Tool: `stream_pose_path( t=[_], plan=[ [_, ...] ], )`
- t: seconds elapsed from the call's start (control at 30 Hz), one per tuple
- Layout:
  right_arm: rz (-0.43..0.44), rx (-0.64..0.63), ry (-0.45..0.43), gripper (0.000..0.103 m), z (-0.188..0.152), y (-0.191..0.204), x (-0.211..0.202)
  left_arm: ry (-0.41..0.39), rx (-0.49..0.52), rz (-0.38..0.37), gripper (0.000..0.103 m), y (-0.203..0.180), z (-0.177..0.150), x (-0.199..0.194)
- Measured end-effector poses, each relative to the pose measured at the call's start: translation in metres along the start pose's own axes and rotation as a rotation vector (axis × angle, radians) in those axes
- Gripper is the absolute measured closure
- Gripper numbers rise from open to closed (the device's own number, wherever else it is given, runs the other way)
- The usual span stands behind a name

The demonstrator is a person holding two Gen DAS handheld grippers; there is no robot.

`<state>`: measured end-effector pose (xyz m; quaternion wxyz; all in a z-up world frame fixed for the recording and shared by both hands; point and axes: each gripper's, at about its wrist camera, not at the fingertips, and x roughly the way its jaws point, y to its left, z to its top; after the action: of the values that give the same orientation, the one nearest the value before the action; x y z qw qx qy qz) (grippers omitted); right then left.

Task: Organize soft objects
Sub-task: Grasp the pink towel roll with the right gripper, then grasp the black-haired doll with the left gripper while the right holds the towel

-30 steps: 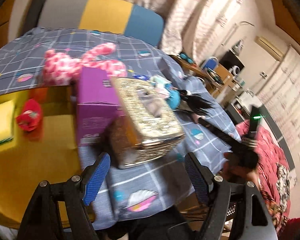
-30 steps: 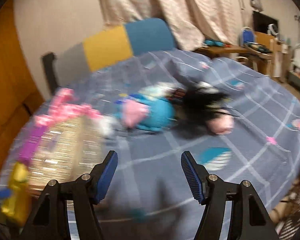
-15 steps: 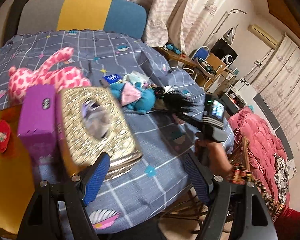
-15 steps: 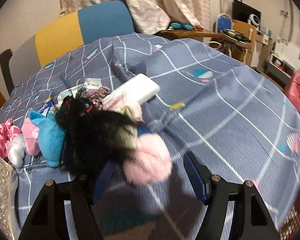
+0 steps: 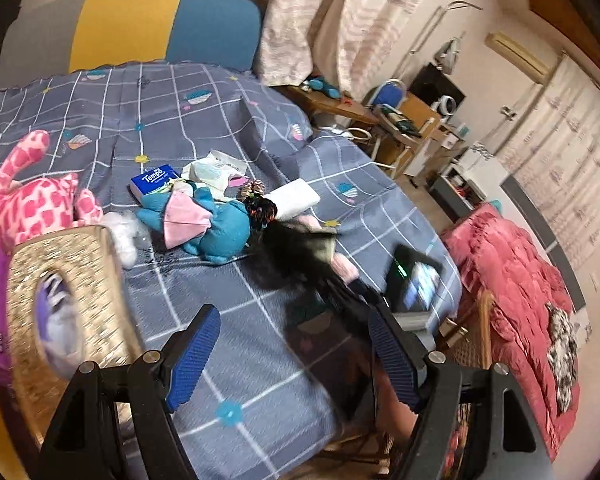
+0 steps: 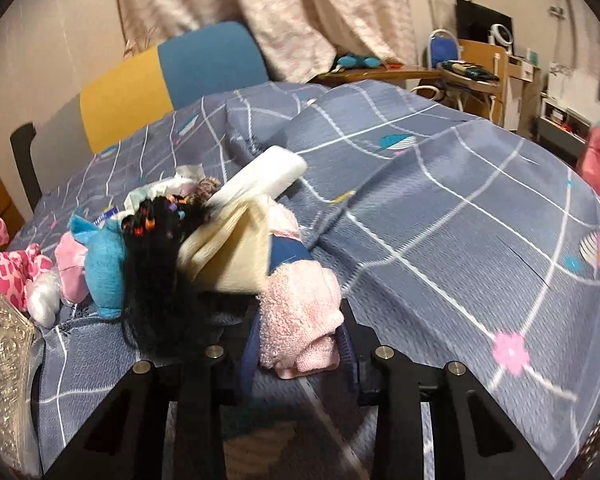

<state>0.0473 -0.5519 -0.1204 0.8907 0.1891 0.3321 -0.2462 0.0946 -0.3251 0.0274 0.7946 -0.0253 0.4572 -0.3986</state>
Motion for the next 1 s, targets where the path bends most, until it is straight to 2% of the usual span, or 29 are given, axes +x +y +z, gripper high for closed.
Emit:
stream_pose_path(
  t=[0.23, 0.37, 0.5, 0.6, 0.7, 0.77, 0.87, 0.9, 0.93, 1.0],
  plan=[
    [0.028, 0.086, -0.065, 0.068, -0.014, -0.018, -0.011, 0.048, -0.066, 0.031, 0.025, -0.008, 0.026, 0.057],
    [0.018, 0.157, -0.139, 0.068, -0.021, -0.032, -0.018, 0.105, -0.119, 0.036, 0.025, -0.009, 0.041, 0.097],
    [0.052, 0.205, -0.136, 0.068, -0.024, -0.041, -0.015, 0.129, -0.145, 0.066, 0.025, -0.007, 0.053, 0.131],
    [0.071, 0.215, -0.134, 0.068, -0.025, -0.042, -0.012, 0.136, -0.137, 0.140, 0.025, -0.003, 0.063, 0.157],
    [0.079, 0.223, -0.138, 0.068, -0.026, -0.043, -0.012, 0.183, -0.133, 0.218, 0.025, 0.006, 0.070, 0.183],
    [0.083, 0.224, -0.139, 0.068, -0.027, -0.044, -0.012, 0.201, -0.162, 0.230, 0.025, 0.015, 0.072, 0.196],
    [0.091, 0.226, -0.136, 0.067, -0.029, -0.046, -0.012, 0.234, -0.170, 0.203, 0.026, 0.018, 0.072, 0.210],
    [0.093, 0.227, -0.136, 0.067, -0.029, -0.046, -0.012, 0.245, -0.160, 0.202, 0.034, 0.017, 0.071, 0.214],
    [0.097, 0.229, -0.135, 0.067, -0.029, -0.047, -0.011, 0.251, -0.153, 0.207, 0.050, 0.017, 0.070, 0.218],
    [0.100, 0.231, -0.134, 0.067, -0.028, -0.048, -0.010, 0.264, -0.126, 0.214, 0.072, 0.017, 0.065, 0.222]
  ],
)
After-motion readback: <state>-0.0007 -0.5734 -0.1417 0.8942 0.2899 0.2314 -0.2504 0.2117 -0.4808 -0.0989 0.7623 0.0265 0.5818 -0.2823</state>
